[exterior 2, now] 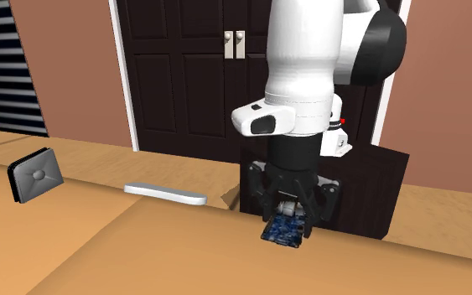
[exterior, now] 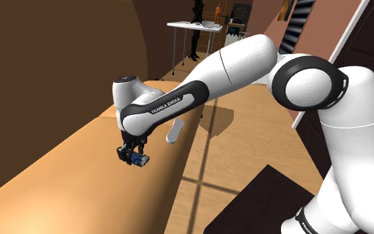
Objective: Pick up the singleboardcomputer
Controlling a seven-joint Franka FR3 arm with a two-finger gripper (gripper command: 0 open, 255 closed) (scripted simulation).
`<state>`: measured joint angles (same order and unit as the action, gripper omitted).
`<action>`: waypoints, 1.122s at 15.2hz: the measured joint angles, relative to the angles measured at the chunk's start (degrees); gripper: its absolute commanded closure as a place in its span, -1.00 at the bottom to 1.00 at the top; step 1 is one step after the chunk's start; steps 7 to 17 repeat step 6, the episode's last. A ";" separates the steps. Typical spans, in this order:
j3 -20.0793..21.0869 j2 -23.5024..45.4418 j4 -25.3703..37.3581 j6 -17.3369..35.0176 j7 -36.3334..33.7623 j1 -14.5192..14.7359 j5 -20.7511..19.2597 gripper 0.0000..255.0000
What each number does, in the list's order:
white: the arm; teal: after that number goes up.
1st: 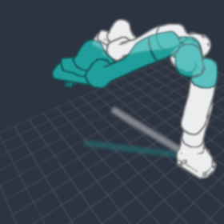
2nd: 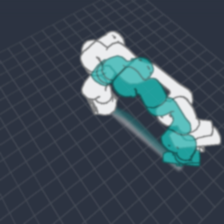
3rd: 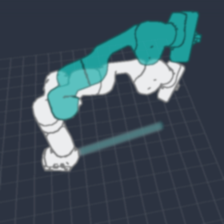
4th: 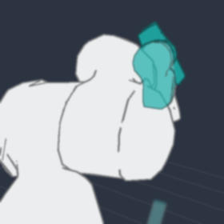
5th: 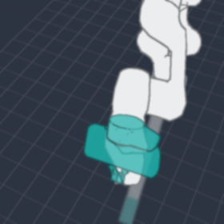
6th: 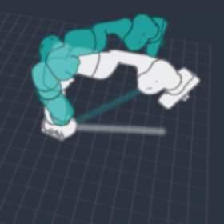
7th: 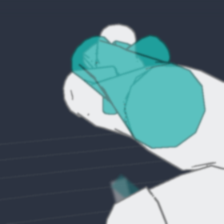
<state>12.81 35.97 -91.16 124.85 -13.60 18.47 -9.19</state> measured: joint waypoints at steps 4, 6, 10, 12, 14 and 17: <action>0.28 -1.73 0.40 -2.10 0.25 -0.19 0.42 1.00; 0.39 -2.46 0.58 -3.00 0.39 -0.30 0.60 1.00; 0.39 -2.46 0.58 -3.00 0.39 -0.30 0.60 1.00; 0.39 -2.46 0.58 -3.00 0.39 -0.30 0.60 1.00; 0.39 -2.46 0.58 -3.00 0.39 -0.30 0.60 1.00; 0.39 -2.46 0.58 -3.00 0.39 -0.30 0.60 1.00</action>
